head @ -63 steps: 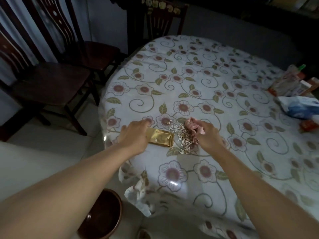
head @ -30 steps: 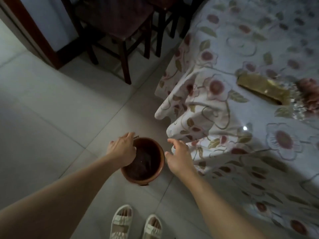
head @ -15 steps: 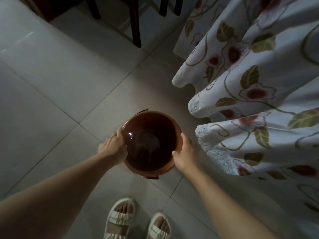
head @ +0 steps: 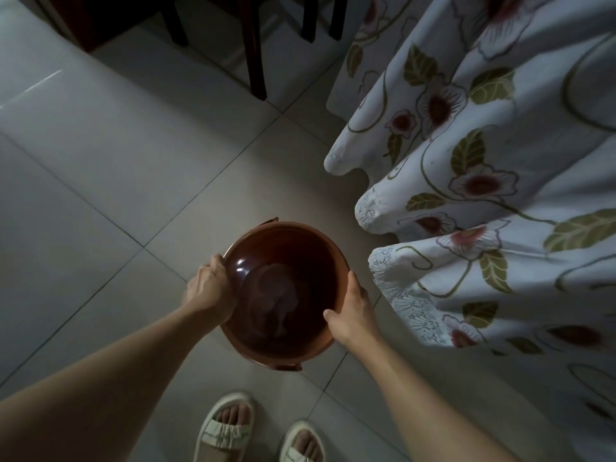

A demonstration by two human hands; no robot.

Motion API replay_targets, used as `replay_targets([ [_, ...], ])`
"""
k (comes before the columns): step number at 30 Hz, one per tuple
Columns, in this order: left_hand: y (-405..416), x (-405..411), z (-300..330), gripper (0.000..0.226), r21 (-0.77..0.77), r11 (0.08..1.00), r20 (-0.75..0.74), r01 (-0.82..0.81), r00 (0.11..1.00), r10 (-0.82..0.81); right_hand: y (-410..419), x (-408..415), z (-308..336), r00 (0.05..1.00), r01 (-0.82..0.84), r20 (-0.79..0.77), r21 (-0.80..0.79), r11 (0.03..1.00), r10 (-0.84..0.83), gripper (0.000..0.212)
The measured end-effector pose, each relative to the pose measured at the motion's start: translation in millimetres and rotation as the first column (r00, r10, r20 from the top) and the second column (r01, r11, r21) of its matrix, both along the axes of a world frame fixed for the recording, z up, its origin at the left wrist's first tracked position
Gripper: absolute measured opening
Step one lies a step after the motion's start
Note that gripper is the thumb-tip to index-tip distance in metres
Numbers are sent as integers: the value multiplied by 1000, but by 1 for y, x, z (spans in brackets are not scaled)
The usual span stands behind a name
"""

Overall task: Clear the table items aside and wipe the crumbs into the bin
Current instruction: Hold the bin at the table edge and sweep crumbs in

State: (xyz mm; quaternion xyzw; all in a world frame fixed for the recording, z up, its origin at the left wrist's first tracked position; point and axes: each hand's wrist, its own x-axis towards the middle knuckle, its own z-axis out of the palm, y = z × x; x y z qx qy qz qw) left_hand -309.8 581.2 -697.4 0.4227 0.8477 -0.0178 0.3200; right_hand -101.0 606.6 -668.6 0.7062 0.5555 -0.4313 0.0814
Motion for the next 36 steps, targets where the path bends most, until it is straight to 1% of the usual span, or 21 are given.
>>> replay_targets([
  [5, -1, -2, 75, 23, 0, 1000, 6, 0, 1000, 0, -5, -1, 75, 1000, 7, -18, 4, 1000, -7, 85],
  [10, 7, 0, 166, 23, 25, 1000, 24, -2, 1000, 2, -4, 2, 157, 999, 35, -3, 58, 998, -34, 85],
  [15, 19, 9, 253, 29, 48, 999, 30, 2, 1000, -4, 2, 10, 238, 996, 93, -11, 104, 990, -92, 82],
  [20, 33, 27, 319, 28, 66, 997, 68, 24, 997, -29, 3, 25, 295, 984, 176, -26, 139, 974, -175, 81],
  [25, 40, 45, 361, 30, 98, 991, 129, 86, 987, -98, -2, 41, 334, 951, 307, -20, 137, 942, -307, 81],
  [28, 44, 55, 374, 29, 103, 986, 183, 128, 972, -145, -8, 52, 349, 926, 376, -14, 134, 917, -378, 81],
  [32, 53, 73, 386, 36, 95, 982, 226, 163, 957, -181, -15, 67, 364, 890, 454, -28, 126, 882, -454, 80],
  [34, 58, 80, 389, 39, 90, 981, 235, 169, 954, -186, -19, 74, 369, 881, 467, 2, 166, 869, -474, 73],
  [36, 64, 87, 390, 42, 83, 979, 235, 185, 951, -200, -24, 80, 376, 869, 471, 42, 229, 852, -493, 56],
])
